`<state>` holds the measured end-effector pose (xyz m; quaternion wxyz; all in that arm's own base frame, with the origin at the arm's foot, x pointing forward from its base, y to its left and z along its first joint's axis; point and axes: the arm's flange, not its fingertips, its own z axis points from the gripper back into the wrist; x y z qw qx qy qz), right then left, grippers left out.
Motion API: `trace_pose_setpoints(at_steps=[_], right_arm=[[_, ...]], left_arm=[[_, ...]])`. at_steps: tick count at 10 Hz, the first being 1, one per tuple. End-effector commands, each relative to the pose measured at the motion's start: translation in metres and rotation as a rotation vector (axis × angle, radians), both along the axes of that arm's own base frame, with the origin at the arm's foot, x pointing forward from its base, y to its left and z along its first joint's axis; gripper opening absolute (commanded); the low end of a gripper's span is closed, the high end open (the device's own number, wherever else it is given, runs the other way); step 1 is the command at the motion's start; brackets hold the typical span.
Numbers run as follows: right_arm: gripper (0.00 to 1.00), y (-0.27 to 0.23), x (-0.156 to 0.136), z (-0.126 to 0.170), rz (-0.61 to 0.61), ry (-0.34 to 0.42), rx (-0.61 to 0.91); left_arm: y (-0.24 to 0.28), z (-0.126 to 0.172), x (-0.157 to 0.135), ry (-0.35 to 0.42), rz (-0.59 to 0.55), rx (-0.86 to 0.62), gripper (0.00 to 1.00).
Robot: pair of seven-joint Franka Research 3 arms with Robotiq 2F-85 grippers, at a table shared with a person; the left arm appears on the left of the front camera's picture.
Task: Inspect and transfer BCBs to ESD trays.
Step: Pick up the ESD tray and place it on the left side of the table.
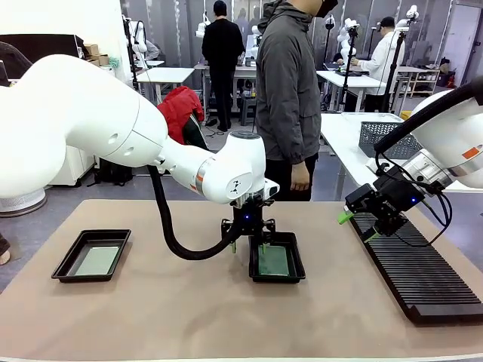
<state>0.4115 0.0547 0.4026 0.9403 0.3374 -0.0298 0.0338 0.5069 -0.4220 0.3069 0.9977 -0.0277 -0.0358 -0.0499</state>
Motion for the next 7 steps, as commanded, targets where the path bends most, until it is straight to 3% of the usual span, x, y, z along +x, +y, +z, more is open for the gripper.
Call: trace_pose_setpoints(at_steps=[1,7], right_arm=[[1.00,0.0016,-0.0005,0.0006,-0.017,0.003,-0.001],[1.00,0.0016,-0.0005,0.0006,-0.017,0.003,-0.001]], left_arm=[[0.0031,-0.0060,-0.0010,0.000,0.002,-0.027,0.77],[0.0075,-0.0081,0.0031,0.000,0.008,-0.067,0.43]])
